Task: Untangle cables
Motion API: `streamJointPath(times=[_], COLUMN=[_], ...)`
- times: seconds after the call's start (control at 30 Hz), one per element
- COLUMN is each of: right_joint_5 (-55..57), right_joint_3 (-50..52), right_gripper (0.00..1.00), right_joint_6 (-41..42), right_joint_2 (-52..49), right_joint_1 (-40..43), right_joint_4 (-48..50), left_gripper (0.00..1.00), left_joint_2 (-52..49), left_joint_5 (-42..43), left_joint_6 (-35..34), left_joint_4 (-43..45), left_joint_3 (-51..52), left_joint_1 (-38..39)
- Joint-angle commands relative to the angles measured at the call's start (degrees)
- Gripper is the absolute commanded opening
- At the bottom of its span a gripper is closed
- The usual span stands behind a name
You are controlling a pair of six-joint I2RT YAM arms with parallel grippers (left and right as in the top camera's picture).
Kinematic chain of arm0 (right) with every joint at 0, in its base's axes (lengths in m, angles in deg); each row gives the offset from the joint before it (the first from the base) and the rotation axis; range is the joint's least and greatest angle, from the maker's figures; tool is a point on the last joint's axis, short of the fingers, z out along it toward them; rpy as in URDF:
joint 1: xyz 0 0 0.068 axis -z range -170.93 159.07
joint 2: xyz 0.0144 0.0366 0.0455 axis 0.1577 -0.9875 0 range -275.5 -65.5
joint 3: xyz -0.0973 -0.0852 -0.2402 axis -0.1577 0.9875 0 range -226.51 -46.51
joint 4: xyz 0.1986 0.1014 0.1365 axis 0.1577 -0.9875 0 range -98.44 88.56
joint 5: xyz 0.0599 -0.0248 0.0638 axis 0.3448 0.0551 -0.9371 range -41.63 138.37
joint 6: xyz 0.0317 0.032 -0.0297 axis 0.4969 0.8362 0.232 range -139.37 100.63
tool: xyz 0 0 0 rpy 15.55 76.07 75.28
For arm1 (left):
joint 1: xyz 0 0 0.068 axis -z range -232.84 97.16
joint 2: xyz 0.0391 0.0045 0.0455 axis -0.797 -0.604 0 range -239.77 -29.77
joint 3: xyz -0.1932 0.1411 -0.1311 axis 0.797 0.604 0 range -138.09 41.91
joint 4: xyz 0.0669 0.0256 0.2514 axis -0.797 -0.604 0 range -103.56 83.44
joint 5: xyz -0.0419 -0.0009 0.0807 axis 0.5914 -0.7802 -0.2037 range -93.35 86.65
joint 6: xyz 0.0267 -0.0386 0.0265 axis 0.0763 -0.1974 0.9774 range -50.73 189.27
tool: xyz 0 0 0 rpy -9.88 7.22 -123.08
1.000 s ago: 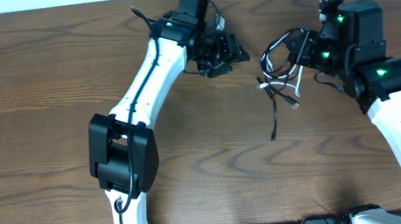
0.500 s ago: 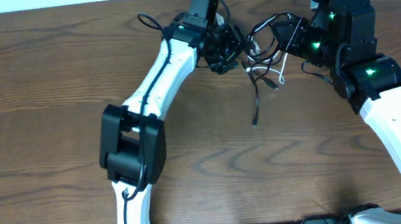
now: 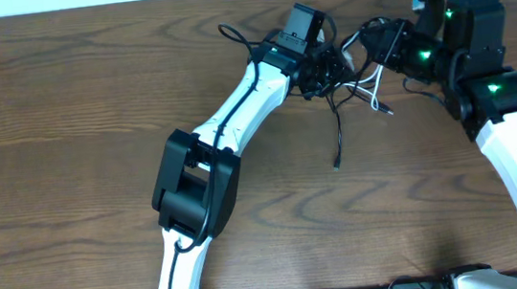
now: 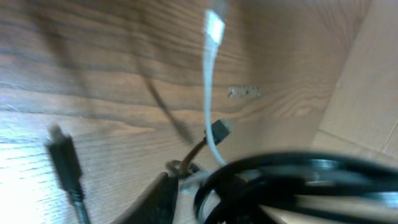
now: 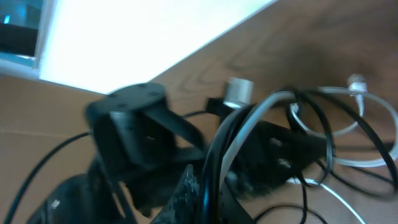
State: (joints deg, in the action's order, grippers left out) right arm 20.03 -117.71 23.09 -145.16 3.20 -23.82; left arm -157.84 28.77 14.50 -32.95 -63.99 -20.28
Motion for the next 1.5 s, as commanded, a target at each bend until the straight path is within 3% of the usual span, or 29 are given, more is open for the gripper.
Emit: streamJointPath(times=[0.0,0.23,0.47,0.67,0.87,0.9,1.07,1.17,1.27,1.47], right_joint_5=[-1.2,-7.5,1.5,1.6,0.9,1.0,-1.1,-7.5,-8.3,-10.4], right_joint_3=[-1.1,-1.1,-0.5,1.1,1.2,1.2,1.1,-0.1,-1.7,-1.9], right_gripper=[0.01,0.01,0.01,0.01,0.01,0.03,0.43,0.54,0.6,0.59], right_joint_6=[-1.2,-11.0,-24.9,-31.5,-36.4,-36.8,-42.4,-46.8,-48.3,-54.9], right_joint_2=[0.3,0.3,-0.6,-4.2,-7.2,-7.5,-7.5,-6.6,-5.5,-5.3], right_joint_1=[3.8,9.7,9.5,8.9,4.5,3.9,1.0,0.8,0.6,-2.2], right_joint_4=[-3.0,-7.0,-20.0,-25.3,-25.0,-25.0,-22.8,-20.4,-17.7,-12.6], left_gripper=[0.08,0.08,0.07,0.07,0.07,0.07,0.08,0.07,0.08,0.08], left_joint_2=[-0.8,-0.7,2.3,9.3,13.9,14.6,16.0,16.0,16.0,16.0], left_joint_5=[-0.7,4.9,4.9,4.9,8.3,9.9,14.1,15.3,18.8,22.9], left_joint_6=[8.2,21.0,33.4,41.3,45.0,46.2,47.9,47.9,49.9,53.2], left_joint_4=[-0.4,-2.6,-9.2,-16.3,-21.0,-21.2,-23.4,-28.2,-31.3,-35.2], left_joint_3=[-0.2,-0.2,-0.2,-0.2,-0.2,-0.2,-0.2,-0.2,-0.2,-0.2], left_joint_1=[-2.9,-8.1,-11.8,-12.4,-12.4,-12.4,-12.4,-12.4,-13.2,-13.5])
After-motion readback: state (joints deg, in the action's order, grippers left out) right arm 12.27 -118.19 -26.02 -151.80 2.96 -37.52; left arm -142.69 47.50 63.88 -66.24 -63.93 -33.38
